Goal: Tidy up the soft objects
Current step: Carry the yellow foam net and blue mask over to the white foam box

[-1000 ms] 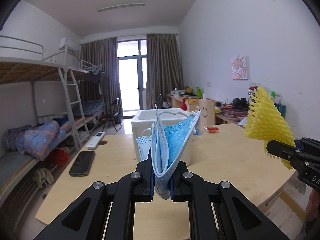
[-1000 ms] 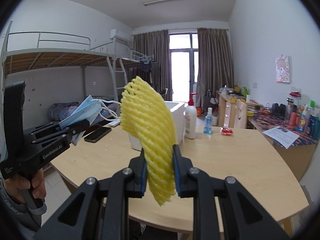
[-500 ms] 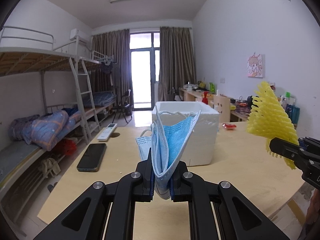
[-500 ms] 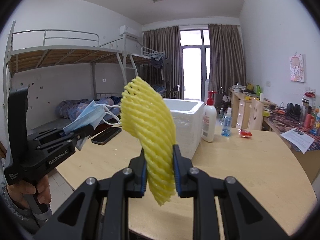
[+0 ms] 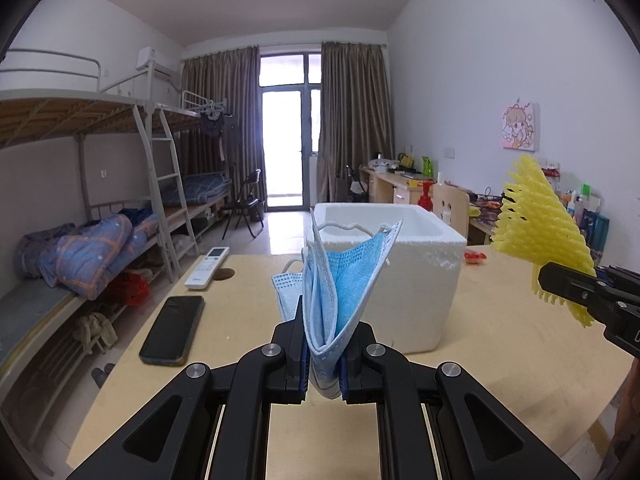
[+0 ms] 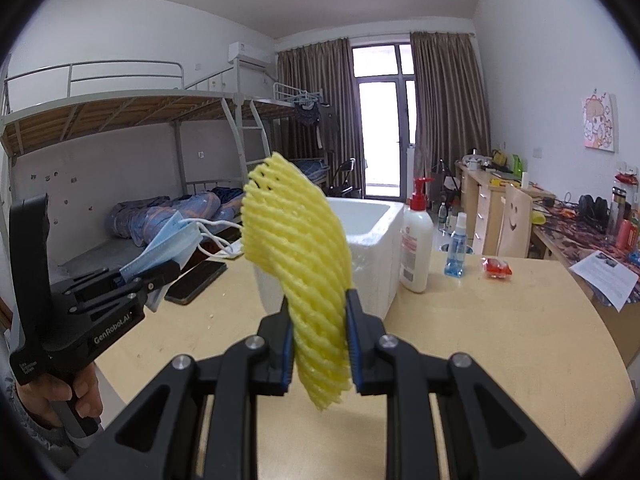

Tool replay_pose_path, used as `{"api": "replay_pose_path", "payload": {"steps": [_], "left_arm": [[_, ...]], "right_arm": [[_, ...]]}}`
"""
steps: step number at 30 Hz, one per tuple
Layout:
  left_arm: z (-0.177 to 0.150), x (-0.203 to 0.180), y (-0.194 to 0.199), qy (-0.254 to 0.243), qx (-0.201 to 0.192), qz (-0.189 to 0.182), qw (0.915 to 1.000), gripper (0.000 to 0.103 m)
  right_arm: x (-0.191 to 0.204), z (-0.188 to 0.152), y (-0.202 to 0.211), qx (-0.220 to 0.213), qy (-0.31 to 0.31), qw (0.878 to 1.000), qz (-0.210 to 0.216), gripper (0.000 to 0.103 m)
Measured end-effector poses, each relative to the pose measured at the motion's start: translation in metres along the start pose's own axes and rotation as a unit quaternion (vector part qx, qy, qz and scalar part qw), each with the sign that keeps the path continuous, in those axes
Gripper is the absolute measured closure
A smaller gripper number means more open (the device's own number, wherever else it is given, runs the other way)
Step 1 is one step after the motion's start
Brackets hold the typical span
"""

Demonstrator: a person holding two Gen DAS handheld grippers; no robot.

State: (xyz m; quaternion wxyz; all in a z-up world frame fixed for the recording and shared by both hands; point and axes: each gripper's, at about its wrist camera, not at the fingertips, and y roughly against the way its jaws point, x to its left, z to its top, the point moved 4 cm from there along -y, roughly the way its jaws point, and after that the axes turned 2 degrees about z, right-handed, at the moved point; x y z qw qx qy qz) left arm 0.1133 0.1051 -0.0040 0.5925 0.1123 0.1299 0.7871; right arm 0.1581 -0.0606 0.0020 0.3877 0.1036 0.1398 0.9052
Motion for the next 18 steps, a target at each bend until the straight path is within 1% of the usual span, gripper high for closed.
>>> {"api": "replay_pose_path", "payload": {"steps": [18], "left_arm": [[0.036,0.0,-0.03,-0.003,-0.006,0.001,1.0,0.092]], "right_arm": [[-0.009,0.04,-0.03,0.01,0.0,1.0,-0.003,0.077]]}}
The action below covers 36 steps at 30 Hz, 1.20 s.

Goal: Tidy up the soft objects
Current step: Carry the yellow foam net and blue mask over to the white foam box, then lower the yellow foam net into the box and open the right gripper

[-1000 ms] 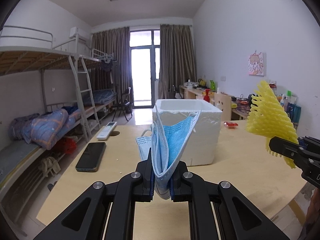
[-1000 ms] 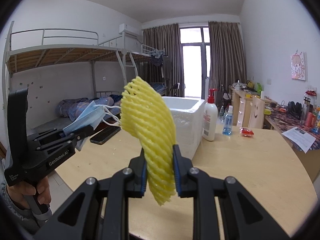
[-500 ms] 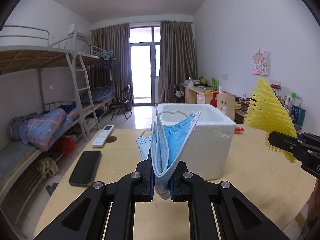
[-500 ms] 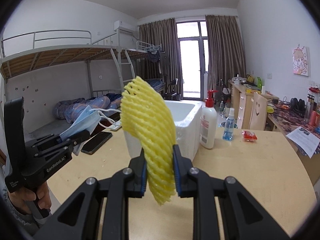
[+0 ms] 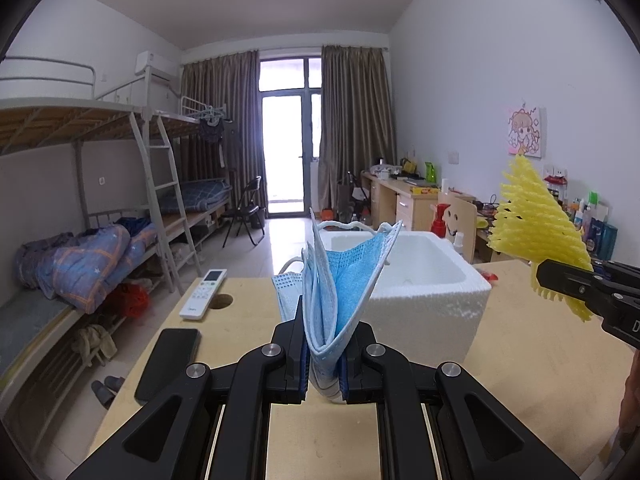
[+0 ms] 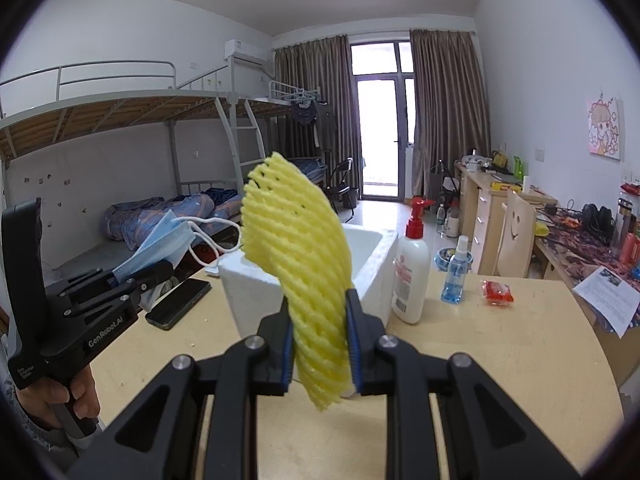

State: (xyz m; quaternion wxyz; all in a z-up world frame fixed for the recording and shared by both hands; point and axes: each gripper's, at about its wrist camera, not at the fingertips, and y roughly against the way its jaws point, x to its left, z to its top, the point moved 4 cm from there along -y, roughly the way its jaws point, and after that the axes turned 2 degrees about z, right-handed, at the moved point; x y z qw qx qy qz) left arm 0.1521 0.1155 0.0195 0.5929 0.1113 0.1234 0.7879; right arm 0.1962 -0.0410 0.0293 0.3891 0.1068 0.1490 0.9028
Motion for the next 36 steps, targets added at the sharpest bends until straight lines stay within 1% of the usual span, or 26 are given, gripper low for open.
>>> {"api": "replay_pose_path", "payload": {"steps": [6,22,36], "left_arm": [[0.012,-0.001,-0.012,0.0,-0.003,-0.003,1.0,0.092],[0.039,-0.002,-0.042,-0.009,-0.007,-0.015,0.9998,0.092],[0.047,0.001,-0.063,-0.015,0.002,-0.011,0.9998,0.092]], "right_arm": [[-0.007,0.012,-0.015,0.011,-0.001,1.0,-0.005,0.077],[-0.012,0.037,-0.059,0.043,0.003,0.999,0.001,0.077],[-0.018,0.045,-0.096,0.071,0.003,0.997,0.0,0.077]]}}
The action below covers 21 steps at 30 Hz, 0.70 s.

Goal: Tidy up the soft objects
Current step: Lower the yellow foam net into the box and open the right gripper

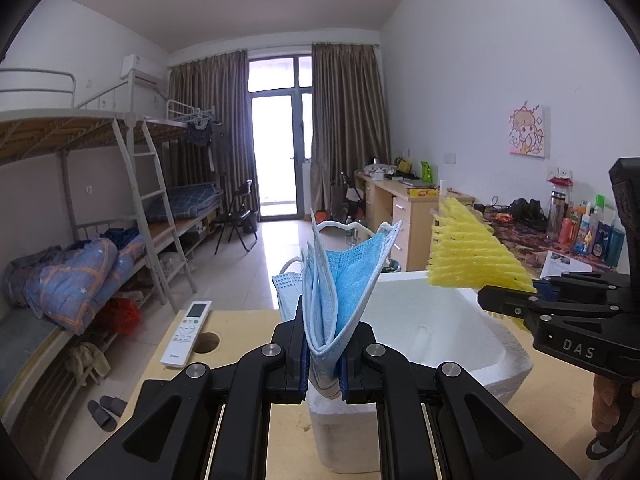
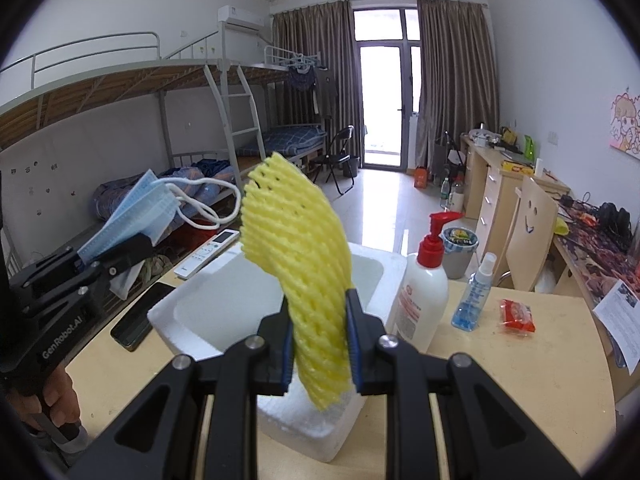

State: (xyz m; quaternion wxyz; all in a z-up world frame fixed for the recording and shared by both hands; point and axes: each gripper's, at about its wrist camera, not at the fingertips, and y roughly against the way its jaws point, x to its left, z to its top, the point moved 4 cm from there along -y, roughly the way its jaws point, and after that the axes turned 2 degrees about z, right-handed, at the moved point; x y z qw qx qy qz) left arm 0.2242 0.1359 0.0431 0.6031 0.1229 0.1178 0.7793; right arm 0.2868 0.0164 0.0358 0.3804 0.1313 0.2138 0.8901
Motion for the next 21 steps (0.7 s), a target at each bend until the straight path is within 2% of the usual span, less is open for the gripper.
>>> {"api": "replay_pose_path", "payload": {"steps": [15,16,18,21], "left_arm": [[-0.002,0.018,0.0,0.009,0.004,0.013,0.9999,0.092],[-0.002,0.018,0.0,0.011,0.005,0.012,0.9999,0.092],[-0.002,0.019,0.002,0.01,0.004,0.014,0.9998,0.092],[-0.001,0.017,0.003,0.011,0.002,0.017,0.9998,0.092]], "right_arm": [[0.009,0.01,-0.027,0.013,0.007,1.0,0.019,0.076],[0.008,0.009,-0.028,0.012,0.008,1.0,0.02,0.073],[0.008,0.009,-0.028,0.01,0.001,1.0,0.02,0.055],[0.007,0.009,-0.027,0.01,0.0,1.0,0.019,0.039]]}}
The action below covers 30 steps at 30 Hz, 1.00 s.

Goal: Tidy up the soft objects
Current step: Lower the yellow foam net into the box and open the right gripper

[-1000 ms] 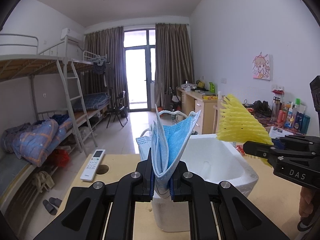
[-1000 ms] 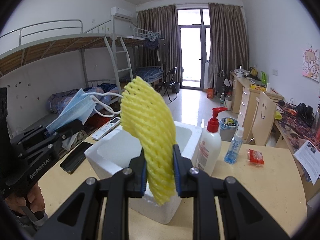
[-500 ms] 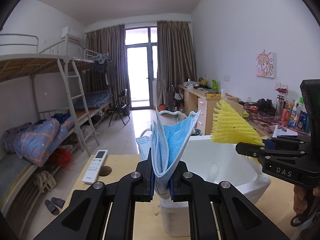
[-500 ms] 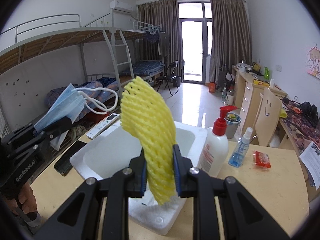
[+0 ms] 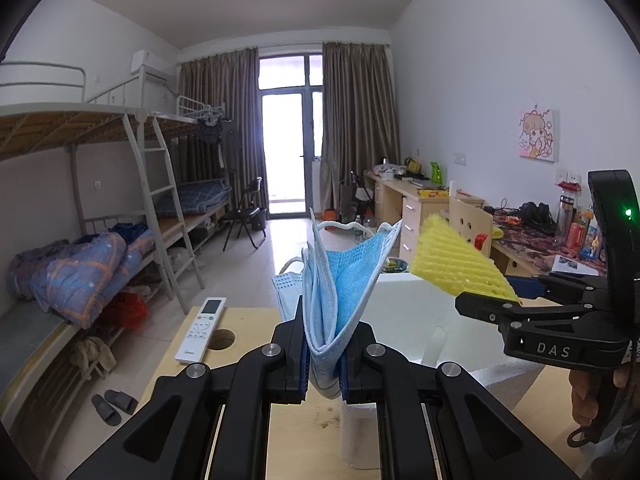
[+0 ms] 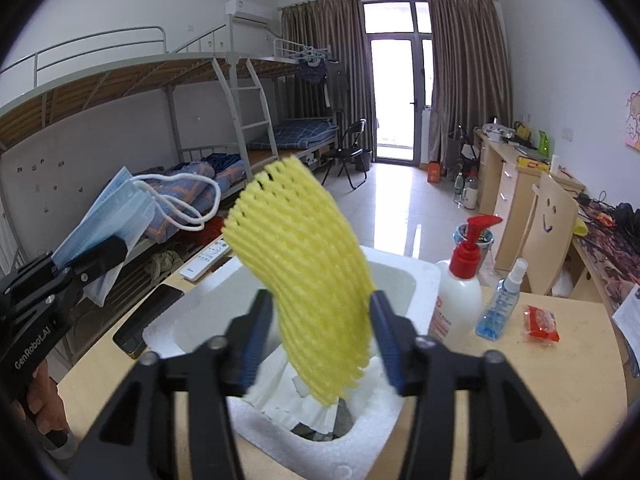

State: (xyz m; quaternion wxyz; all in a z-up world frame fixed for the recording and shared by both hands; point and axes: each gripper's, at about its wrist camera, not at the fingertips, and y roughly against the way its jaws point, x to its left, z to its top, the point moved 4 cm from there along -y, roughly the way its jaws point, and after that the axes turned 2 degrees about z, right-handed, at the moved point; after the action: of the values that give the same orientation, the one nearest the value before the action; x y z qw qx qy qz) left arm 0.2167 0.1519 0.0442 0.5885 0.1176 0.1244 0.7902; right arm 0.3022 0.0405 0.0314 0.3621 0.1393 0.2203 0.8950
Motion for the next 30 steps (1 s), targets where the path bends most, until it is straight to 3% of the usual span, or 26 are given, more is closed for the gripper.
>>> {"api": "replay_pose_path", "payload": {"steps": [3,6,17,30], "left_arm": [[0.001,-0.001,0.002,0.001,-0.001,0.003,1.0,0.092],[0.002,-0.002,0.003,0.002,-0.001,0.006,1.0,0.092],[0.003,-0.007,0.006,0.002,-0.002,0.002,1.0,0.092],[0.009,-0.031,-0.005,-0.012,0.001,-0.033,0.9994,0.092]], "right_arm": [[0.002,0.0,0.002,-0.005,0.004,1.0,-0.002,0.021],[0.005,-0.001,0.005,-0.005,0.012,1.0,0.003,0.016],[0.004,-0.005,0.019,-0.016,0.019,1.0,0.005,0.01],[-0.025,-0.011,0.051,-0.041,0.002,0.999,-0.021,0.007]]}}
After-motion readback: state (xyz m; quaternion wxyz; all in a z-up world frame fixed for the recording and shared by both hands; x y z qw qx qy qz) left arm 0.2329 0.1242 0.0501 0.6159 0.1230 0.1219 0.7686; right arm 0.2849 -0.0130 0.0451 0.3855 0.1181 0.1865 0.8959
